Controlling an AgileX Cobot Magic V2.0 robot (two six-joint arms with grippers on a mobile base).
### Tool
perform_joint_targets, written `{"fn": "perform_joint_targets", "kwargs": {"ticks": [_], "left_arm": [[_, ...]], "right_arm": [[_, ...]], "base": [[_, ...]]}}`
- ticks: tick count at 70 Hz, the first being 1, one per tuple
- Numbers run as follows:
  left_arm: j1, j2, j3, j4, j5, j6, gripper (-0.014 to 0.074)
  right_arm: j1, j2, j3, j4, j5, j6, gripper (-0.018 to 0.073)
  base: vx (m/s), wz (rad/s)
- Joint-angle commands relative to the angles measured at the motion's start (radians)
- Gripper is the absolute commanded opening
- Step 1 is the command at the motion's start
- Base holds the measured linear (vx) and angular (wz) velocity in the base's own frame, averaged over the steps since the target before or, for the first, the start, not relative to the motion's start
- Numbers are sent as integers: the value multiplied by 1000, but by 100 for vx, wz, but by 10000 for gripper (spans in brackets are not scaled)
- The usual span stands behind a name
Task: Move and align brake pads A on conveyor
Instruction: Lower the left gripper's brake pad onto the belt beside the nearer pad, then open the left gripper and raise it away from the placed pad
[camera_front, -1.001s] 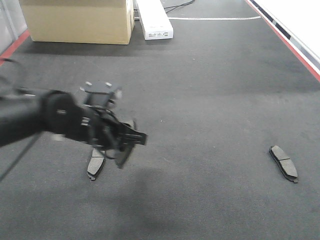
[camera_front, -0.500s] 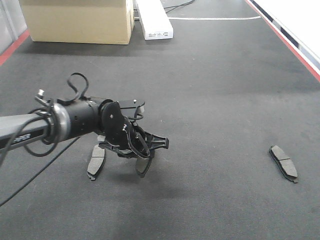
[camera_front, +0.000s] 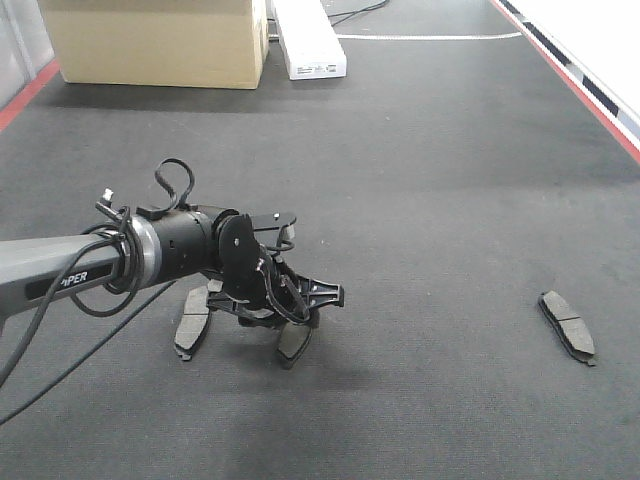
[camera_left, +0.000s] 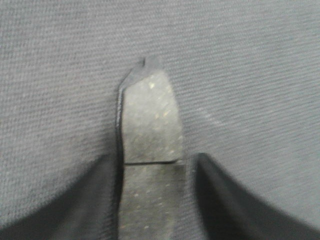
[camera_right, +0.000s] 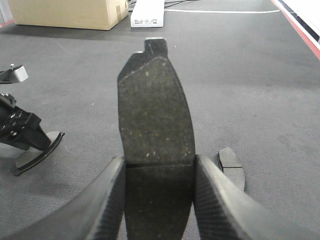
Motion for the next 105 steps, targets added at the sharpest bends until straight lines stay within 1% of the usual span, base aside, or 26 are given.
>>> {"fn": "perform_joint_targets", "kwargs": {"ticks": [1, 7, 11, 20, 29, 38, 47, 60, 85, 92, 105], "left_arm": [[-5, -62, -32, -8, -29, -7, 491], [-5, -83, -32, 25, -15, 1, 492], [-5, -107, -32, 62, -8, 11, 485], [-5, -185, -32, 195, 15, 17, 454], [-5, -292, -11, 295, 24, 15, 414], [-5, -423, 47, 368, 15, 18, 378], [-5, -570, 164, 428, -10, 15, 357], [-4, -815, 354, 436, -70, 9, 354], [-4, -1310, 673, 436, -124, 7, 354], [-4, -1416, 758, 463, -130, 8, 354], [-4, -1601, 927, 462, -225, 8, 354]], "right_arm": [[-8, 6, -29, -22, -92, -5, 3], [-8, 6, -29, -22, -92, -5, 3], [-8, 6, -29, -22, -92, -5, 3], [-8, 6, -29, -22, -92, -5, 3], [-8, 6, -29, -22, -92, -5, 3], [-8, 6, -29, -22, -92, -5, 3], [-8, 6, -29, -22, -92, -5, 3], [-8, 6, -29, -22, -92, -5, 3], [-8, 6, -29, -22, -92, -5, 3], [-8, 6, -29, -22, -92, -5, 3], [-8, 6, -29, -22, -92, -5, 3]], "base": [[0, 0], [0, 0], [0, 0], [0, 0], [0, 0], [0, 0], [0, 0], [0, 0], [0, 0], [0, 0], [0, 0]]}}
